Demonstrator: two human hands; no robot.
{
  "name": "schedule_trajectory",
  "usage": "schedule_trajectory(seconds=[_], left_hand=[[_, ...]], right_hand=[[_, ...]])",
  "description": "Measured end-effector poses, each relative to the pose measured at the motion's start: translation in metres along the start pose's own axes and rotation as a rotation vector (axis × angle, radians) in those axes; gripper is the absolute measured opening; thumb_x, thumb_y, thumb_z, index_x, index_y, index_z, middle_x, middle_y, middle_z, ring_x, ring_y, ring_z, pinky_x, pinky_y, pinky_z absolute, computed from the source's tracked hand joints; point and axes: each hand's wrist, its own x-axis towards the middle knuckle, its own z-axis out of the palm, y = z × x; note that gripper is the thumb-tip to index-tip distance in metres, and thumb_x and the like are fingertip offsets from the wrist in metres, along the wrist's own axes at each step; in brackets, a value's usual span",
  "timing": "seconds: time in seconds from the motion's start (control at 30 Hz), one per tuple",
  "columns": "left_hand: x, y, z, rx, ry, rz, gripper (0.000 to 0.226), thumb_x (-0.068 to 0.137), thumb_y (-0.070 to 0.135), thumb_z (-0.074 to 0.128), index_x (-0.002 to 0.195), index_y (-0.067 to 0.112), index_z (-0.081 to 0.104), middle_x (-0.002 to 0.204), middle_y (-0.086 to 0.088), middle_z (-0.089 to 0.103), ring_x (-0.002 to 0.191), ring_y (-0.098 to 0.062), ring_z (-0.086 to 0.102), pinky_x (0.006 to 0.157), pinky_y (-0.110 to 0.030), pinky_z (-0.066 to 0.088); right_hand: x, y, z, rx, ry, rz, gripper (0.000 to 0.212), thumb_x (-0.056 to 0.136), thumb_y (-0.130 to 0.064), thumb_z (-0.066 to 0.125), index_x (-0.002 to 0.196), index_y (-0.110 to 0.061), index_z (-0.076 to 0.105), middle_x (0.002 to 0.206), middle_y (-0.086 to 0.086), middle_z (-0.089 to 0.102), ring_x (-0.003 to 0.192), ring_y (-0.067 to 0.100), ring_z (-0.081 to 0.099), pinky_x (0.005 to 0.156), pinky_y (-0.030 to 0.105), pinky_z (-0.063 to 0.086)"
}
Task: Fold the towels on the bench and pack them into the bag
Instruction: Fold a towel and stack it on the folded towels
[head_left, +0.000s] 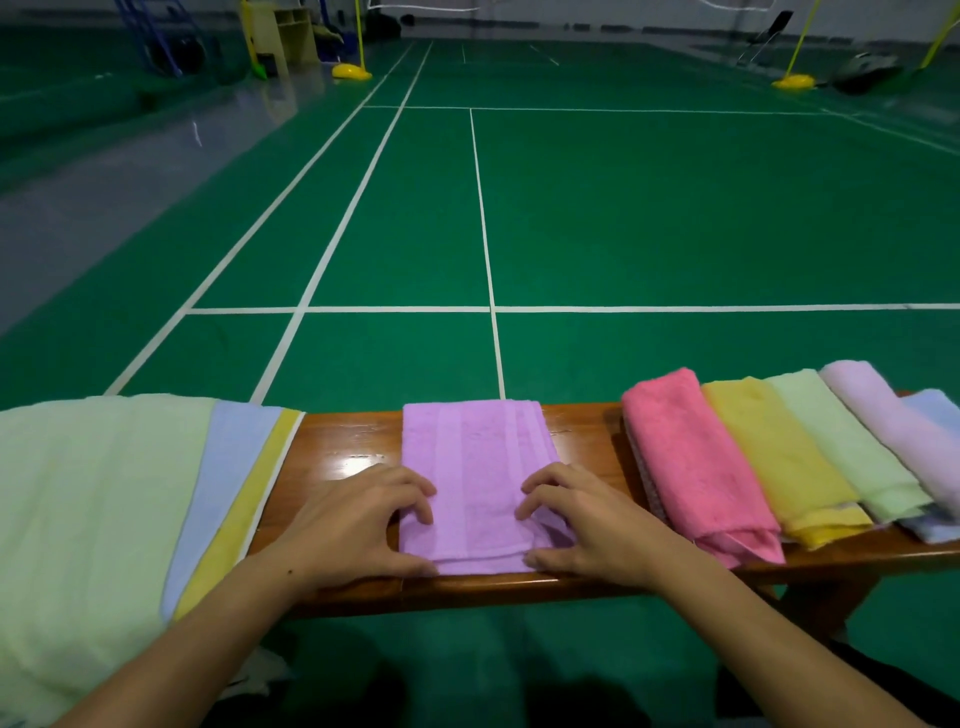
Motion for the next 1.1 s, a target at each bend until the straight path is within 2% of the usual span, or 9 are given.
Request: schedule_trajectory(seconds=[0.33, 0.43, 0.53, 0.67, 0.8, 0.87, 0.97, 1.03, 1.1], left_hand=[[0.003, 0.003, 0.007, -0.029, 0.088, -0.032, 0.023, 0.089, 0.058, 0.062, 0.105, 0.044, 0.069, 0.125, 0.032, 0.063, 0.110, 0.007, 0.058, 0.083, -0.017, 0.054], [0.000, 0.003, -0.002, -0.326, 0.053, -0.107, 0.023, 0.088, 0.056, 0.064, 0.104, 0.040, 0.070, 0.106, 0.025, 0.071, 0.098, -0.001, 0.066, 0.082, -0.034, 0.061], [-0.007, 0.008, -0.009, -0.484, 0.027, -0.117, 0.011, 0.090, 0.042, 0.070, 0.097, 0.034, 0.071, 0.095, 0.015, 0.073, 0.088, -0.012, 0.068, 0.078, -0.044, 0.059], [-0.018, 0.017, -0.019, -0.663, -0.049, -0.148, 0.009, 0.097, 0.032, 0.073, 0.099, 0.024, 0.070, 0.083, 0.002, 0.077, 0.072, -0.011, 0.069, 0.071, -0.036, 0.056], [-0.029, 0.020, -0.022, -0.832, -0.105, -0.169, 0.021, 0.099, 0.036, 0.074, 0.102, 0.016, 0.071, 0.065, -0.003, 0.067, 0.052, -0.016, 0.046, 0.054, -0.027, 0.034], [-0.031, 0.023, -0.020, -0.931, -0.071, -0.199, 0.031, 0.096, 0.044, 0.075, 0.106, 0.015, 0.072, 0.067, -0.011, 0.063, 0.057, -0.020, 0.047, 0.057, -0.030, 0.029], [-0.027, 0.028, -0.018, -1.135, -0.063, -0.282, 0.041, 0.090, 0.040, 0.083, 0.125, 0.021, 0.071, 0.105, -0.009, 0.078, 0.099, -0.025, 0.074, 0.083, -0.041, 0.056], [-0.021, 0.033, -0.017, -1.168, -0.066, -0.269, 0.054, 0.084, 0.021, 0.089, 0.133, 0.018, 0.067, 0.123, -0.007, 0.077, 0.117, -0.024, 0.072, 0.101, -0.044, 0.058], [-0.013, 0.037, -0.016, -1.175, -0.003, -0.281, 0.051, 0.085, 0.013, 0.086, 0.132, 0.013, 0.067, 0.121, -0.005, 0.078, 0.116, -0.025, 0.073, 0.100, -0.046, 0.059]], right_hand=[[0.009, -0.013, 0.005, -0.179, 0.112, -0.027, 0.030, 0.089, -0.043, 0.060, 0.108, -0.021, 0.069, 0.128, -0.001, 0.058, 0.117, 0.022, 0.052, 0.099, 0.041, 0.049], [0.006, -0.021, -0.006, -0.033, 0.110, 0.019, 0.032, 0.085, -0.047, 0.055, 0.102, -0.022, 0.065, 0.131, -0.004, 0.062, 0.121, 0.017, 0.051, 0.104, 0.037, 0.046], [-0.001, -0.032, -0.018, 0.109, 0.068, 0.093, 0.032, 0.087, -0.049, 0.052, 0.102, -0.023, 0.064, 0.106, -0.004, 0.067, 0.099, 0.012, 0.056, 0.087, 0.039, 0.051], [-0.012, -0.043, -0.028, 0.260, -0.082, 0.173, 0.021, 0.096, -0.037, 0.059, 0.083, -0.024, 0.049, 0.076, -0.004, 0.055, 0.066, 0.012, 0.046, 0.062, 0.034, 0.038], [-0.016, -0.046, -0.030, 0.519, -0.136, 0.249, 0.027, 0.091, -0.038, 0.061, 0.078, -0.017, 0.050, 0.071, -0.005, 0.044, 0.064, 0.011, 0.038, 0.062, 0.036, 0.033], [-0.016, -0.047, -0.030, 0.650, -0.131, 0.312, 0.029, 0.093, -0.034, 0.064, 0.070, -0.024, 0.050, 0.068, -0.007, 0.042, 0.063, 0.011, 0.037, 0.061, 0.033, 0.031], [-0.012, -0.049, -0.029, 0.960, -0.090, 0.459, 0.034, 0.096, -0.021, 0.065, 0.064, -0.024, 0.056, 0.067, -0.004, 0.049, 0.060, 0.010, 0.045, 0.061, 0.030, 0.035], [-0.008, -0.048, -0.029, 1.200, -0.119, 0.597, 0.006, 0.091, -0.021, 0.068, 0.087, -0.018, 0.072, 0.086, 0.011, 0.069, 0.080, 0.025, 0.067, 0.076, 0.036, 0.050], [-0.005, -0.044, -0.032, 1.351, -0.145, 0.711, 0.033, 0.089, -0.027, 0.070, 0.116, -0.010, 0.075, 0.116, 0.019, 0.075, 0.104, 0.035, 0.072, 0.097, 0.046, 0.055]])
